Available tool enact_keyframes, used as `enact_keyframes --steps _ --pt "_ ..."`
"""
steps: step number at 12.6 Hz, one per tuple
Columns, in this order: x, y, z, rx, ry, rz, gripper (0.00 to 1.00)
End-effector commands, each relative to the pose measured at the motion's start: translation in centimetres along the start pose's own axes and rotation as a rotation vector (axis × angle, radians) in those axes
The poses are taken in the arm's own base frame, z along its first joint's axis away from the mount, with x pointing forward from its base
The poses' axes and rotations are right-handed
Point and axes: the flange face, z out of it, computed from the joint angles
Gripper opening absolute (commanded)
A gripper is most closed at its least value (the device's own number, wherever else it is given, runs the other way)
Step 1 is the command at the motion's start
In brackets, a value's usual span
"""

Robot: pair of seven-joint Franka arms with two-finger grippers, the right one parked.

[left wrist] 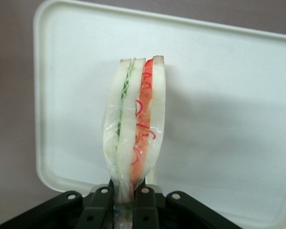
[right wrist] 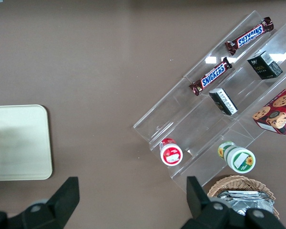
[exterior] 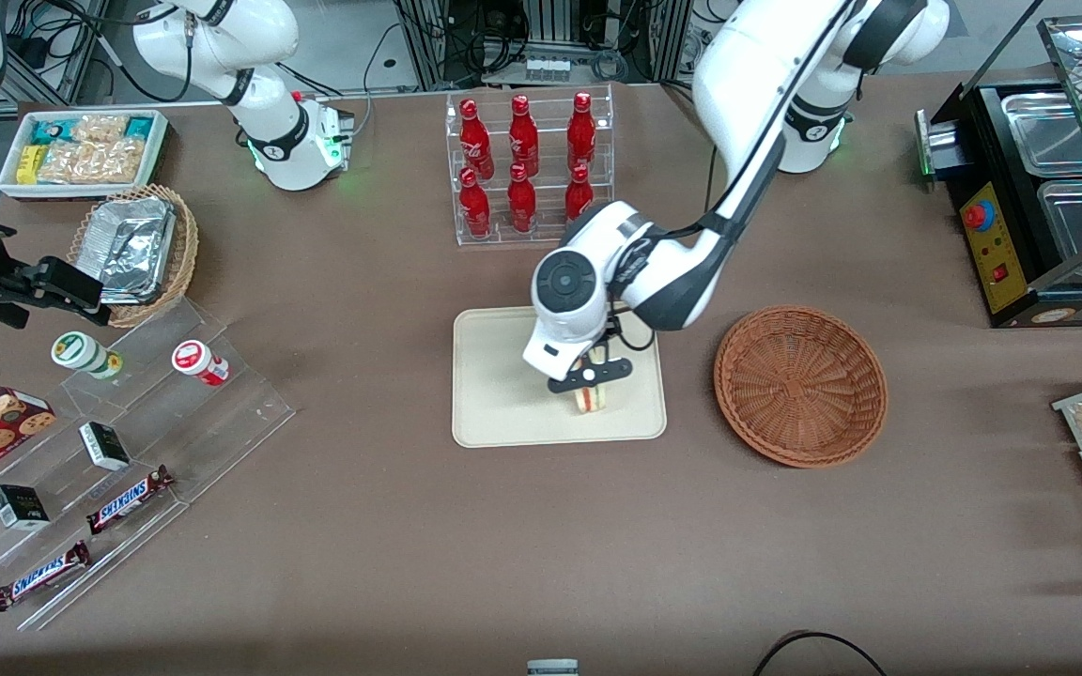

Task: Place sandwich from basket to tray
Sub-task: 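Lower the sandwich onto the cream tray and open the left gripper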

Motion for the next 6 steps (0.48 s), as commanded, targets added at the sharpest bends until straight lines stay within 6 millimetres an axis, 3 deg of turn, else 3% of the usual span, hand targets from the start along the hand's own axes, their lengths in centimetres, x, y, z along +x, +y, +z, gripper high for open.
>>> enact_keyframes --steps 1,6 --pt "0.5 2.3 0.3 -0.006 0.005 -0.046 0.06" --pt "-1.0 3.8 1.5 -0.006 0.003 -0.055 0.09"
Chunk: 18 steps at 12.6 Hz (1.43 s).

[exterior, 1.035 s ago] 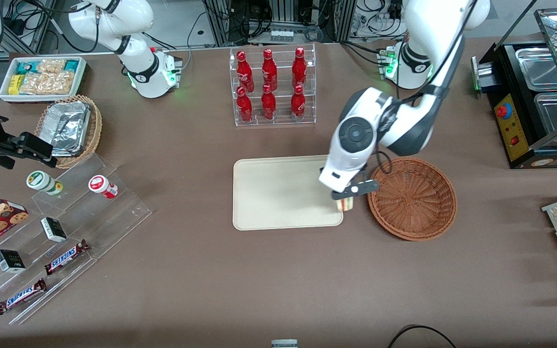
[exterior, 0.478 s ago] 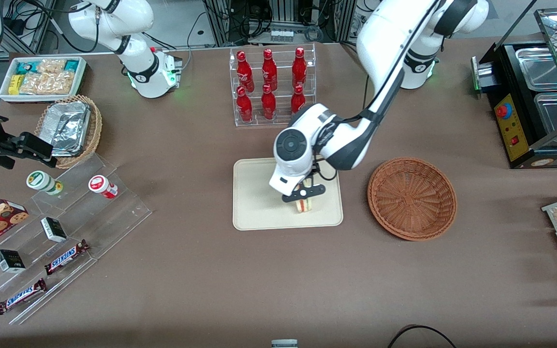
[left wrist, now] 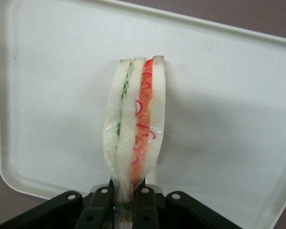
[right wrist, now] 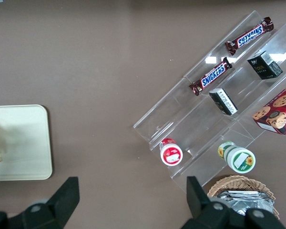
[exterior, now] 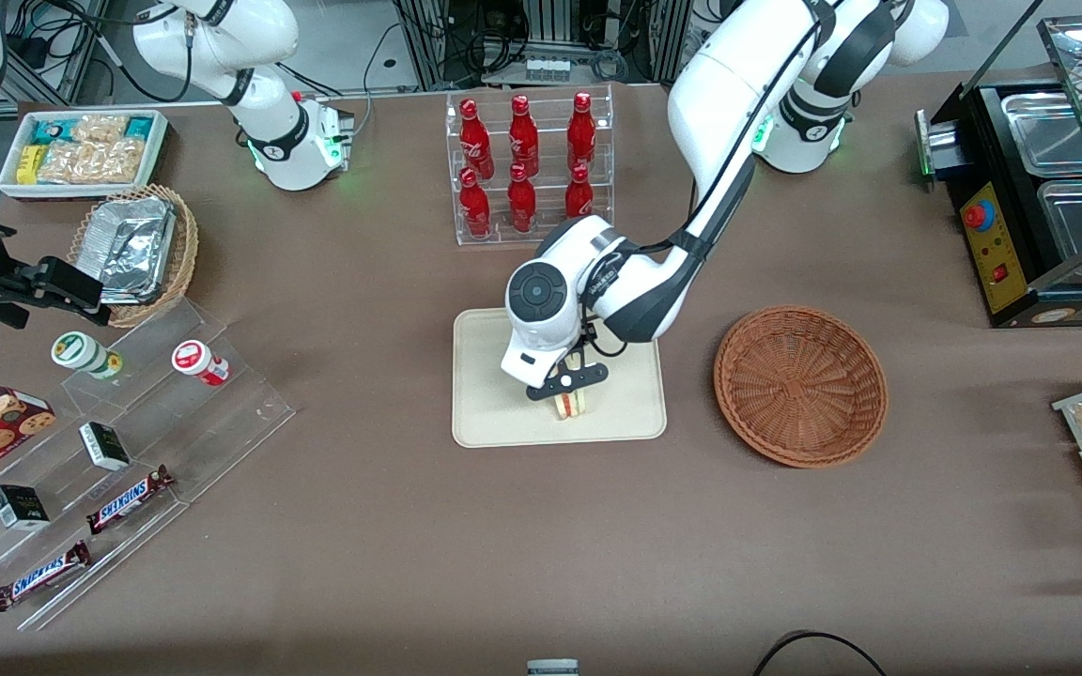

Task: Place sandwich from basket to tray
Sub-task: 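Lower the sandwich onto the cream tray and open the left gripper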

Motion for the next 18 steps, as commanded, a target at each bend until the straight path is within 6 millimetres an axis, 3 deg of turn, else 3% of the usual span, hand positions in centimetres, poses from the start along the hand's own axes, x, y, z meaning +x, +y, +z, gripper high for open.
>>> enact_keyframes --steps 1,2,3,5,9,12,15,18 --pt "-0.8 1.1 0.1 0.005 0.004 -0.024 0.22" --pt "-0.7 1.1 -0.1 0.003 0.004 -0.026 0.77" --pt "-0.8 1.1 -0.1 0.003 0.004 -0.024 1.0" --pt "-0.9 1.0 -0.7 0.0 0.008 -0.011 1.0" --pt "-1.4 -0.6 -6.7 0.002 0.029 -0.007 1.0" --pt "-0.6 -3.6 -11.1 0.036 0.016 0.059 1.0" --pt "0.2 -6.0 -13.3 0.062 -0.001 0.078 1.0" --pt "3.1 -10.3 -14.9 0.06 -0.009 0.022 1.0"
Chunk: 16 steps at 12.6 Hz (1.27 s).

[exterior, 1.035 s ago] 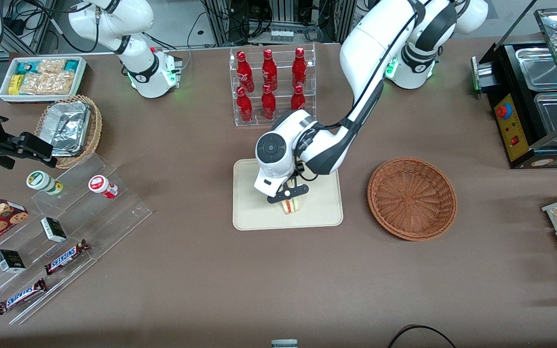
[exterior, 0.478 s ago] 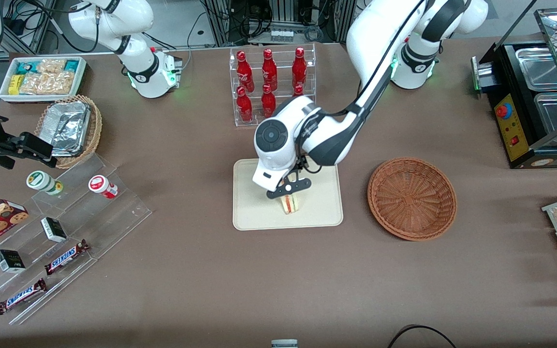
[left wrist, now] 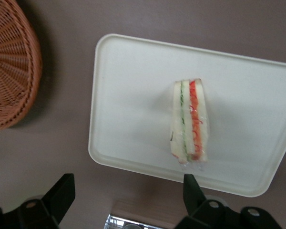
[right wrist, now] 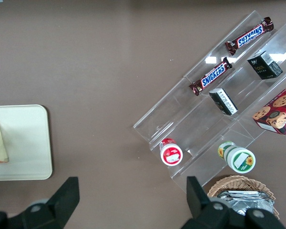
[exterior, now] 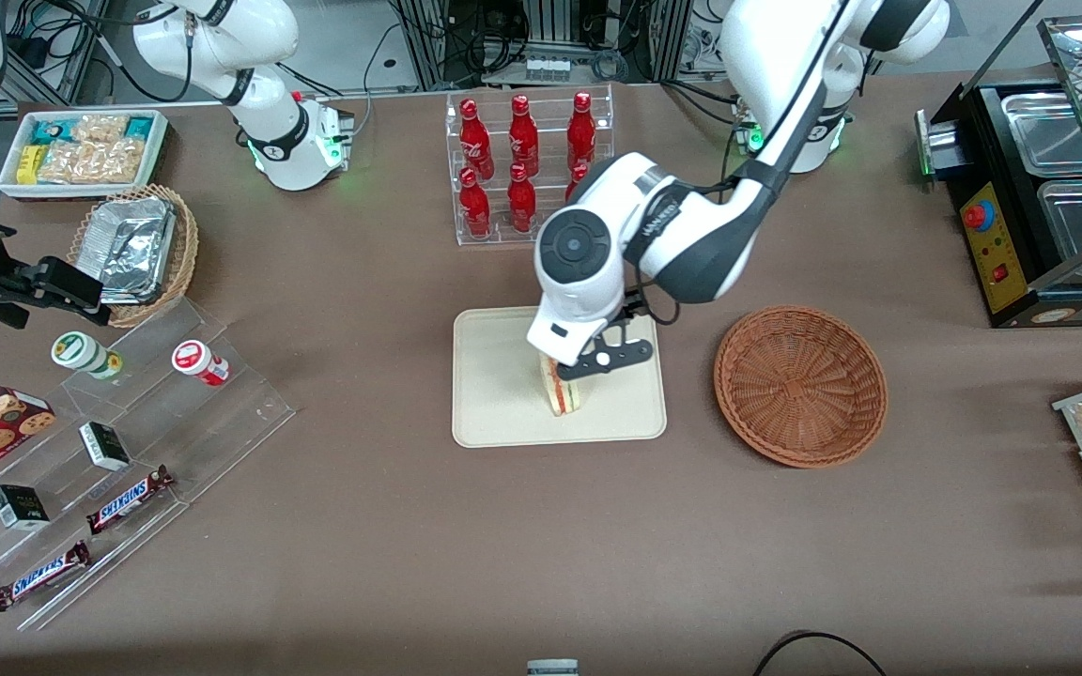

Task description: Place sandwich from basket to tray

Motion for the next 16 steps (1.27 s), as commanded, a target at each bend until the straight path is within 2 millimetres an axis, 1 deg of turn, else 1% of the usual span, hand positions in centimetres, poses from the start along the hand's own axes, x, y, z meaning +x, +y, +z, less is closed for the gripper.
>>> enact_keyframes --steps 1,2,4,5,7,11,13,14,15,16 --pt "1.2 -4.1 -1.3 0.015 -0.004 -0.012 1.0" --pt "2.2 -5.9 -1.5 0.018 -0.012 0.014 1.0" --pt "3.0 -9.5 -2.2 0.02 -0.02 0.06 1.0" --pt "4.1 -12.4 -2.5 0.018 -0.029 0.073 1.0" --pt "4.9 -16.8 -3.4 0.009 -0.036 0.119 1.0" --pt "5.8 -23.4 -4.8 0.0 -0.055 0.209 1.0" --pt "6.2 -26.7 -6.3 -0.007 -0.059 0.213 1.0" --pt "6.5 -28.6 -6.7 -0.019 -0.069 0.224 1.0" --pt "6.1 -29.7 -7.6 -0.02 -0.077 0.25 1.0" --pt "6.3 -31.6 -8.1 -0.027 -0.092 0.265 1.0"
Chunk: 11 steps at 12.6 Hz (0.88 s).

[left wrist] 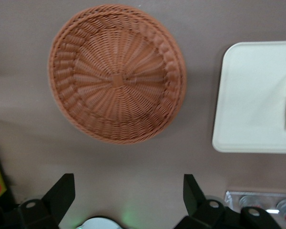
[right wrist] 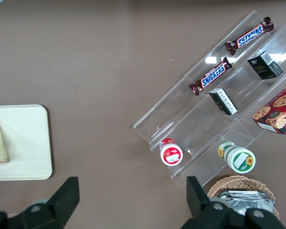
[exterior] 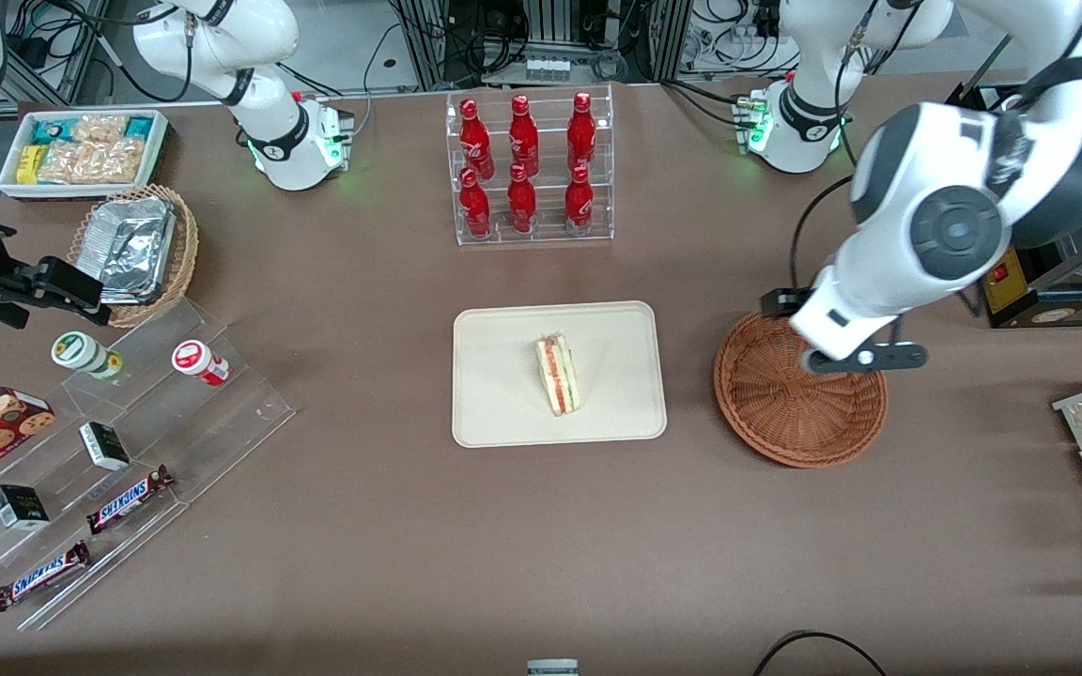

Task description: Place sandwich from basket to tray

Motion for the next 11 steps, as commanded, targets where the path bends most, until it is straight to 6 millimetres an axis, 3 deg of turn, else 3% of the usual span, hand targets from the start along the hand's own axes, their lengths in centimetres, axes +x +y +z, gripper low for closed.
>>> enact_keyframes --steps 1,8,11 --pt "-2.3 -3.5 -1.8 -0.014 -0.02 0.072 1.0" --pt "-5.0 -13.3 -5.8 -0.05 0.0 0.077 1.0" --pt "-5.8 -16.1 -7.6 -0.068 0.021 0.035 1.0"
